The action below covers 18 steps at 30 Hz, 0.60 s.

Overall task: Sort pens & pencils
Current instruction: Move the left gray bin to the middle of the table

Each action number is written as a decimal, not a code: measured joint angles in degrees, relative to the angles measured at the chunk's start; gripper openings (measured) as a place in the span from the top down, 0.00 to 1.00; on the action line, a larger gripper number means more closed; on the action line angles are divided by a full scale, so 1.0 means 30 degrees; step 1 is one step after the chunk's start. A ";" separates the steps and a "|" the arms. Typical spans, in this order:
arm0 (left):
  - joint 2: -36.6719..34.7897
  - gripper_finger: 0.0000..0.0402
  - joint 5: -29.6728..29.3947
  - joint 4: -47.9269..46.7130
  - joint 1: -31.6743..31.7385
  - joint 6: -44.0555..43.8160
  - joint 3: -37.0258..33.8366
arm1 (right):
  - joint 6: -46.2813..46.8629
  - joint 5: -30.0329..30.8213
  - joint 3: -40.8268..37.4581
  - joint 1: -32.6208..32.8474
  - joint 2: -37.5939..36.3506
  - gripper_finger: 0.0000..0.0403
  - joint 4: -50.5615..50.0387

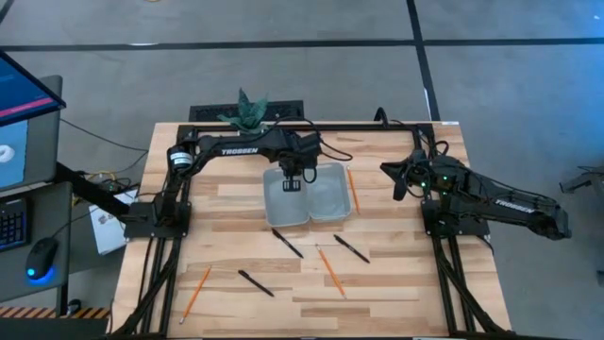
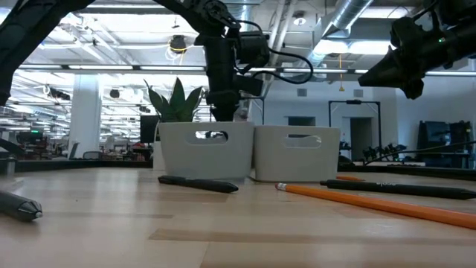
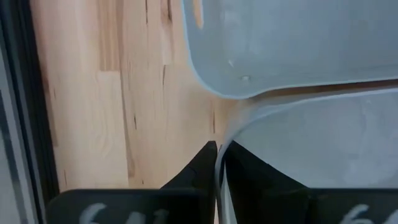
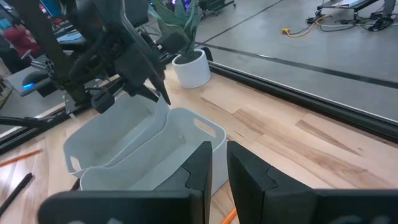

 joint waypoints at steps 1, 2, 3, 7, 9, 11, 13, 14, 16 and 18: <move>0.0006 0.95 0.0004 -0.0007 0.0000 -0.0005 0.0000 | 0.0000 0.0000 0.0000 0.0000 -0.0001 0.82 -0.0084; 0.0004 0.95 0.0006 0.0000 -0.0004 -0.0029 -0.0004 | 0.0000 0.0000 0.0000 0.0000 0.0005 0.82 -0.0205; 0.0005 0.95 0.0001 0.0002 -0.0007 -0.0099 -0.0007 | 0.0000 0.0000 0.0000 0.0000 0.0006 0.82 -0.0338; 0.0006 0.95 -0.0008 0.0015 -0.0007 -0.0153 -0.0007 | 0.0000 0.0000 0.0000 0.0000 -0.0001 0.82 -0.0444; 0.0005 0.95 -0.0011 0.0041 -0.0007 -0.0142 -0.0007 | 0.0000 0.0000 0.0000 0.0000 0.0006 0.82 -0.0451; 0.0007 0.95 -0.0011 0.0226 -0.0007 -0.0126 -0.0009 | 0.0000 0.0000 0.0000 0.0000 0.0004 0.82 -0.0444; 0.0000 0.95 -0.0024 0.0505 -0.0007 -0.0162 -0.0015 | 0.0000 0.0000 0.0000 0.0000 0.0003 0.82 -0.0444; 0.0000 0.95 -0.0031 0.0584 -0.0007 -0.0226 -0.0015 | 0.0000 0.0000 0.0000 0.0000 0.0002 0.82 -0.0441; 0.0004 0.95 -0.0038 0.0697 -0.0007 -0.0313 -0.0015 | 0.0000 0.0000 0.0000 0.0000 0.0006 0.82 -0.0444; 0.0005 0.95 -0.0045 0.0750 -0.0007 -0.0313 -0.0015 | 0.0000 0.0000 0.0000 0.0000 0.0003 0.82 -0.0437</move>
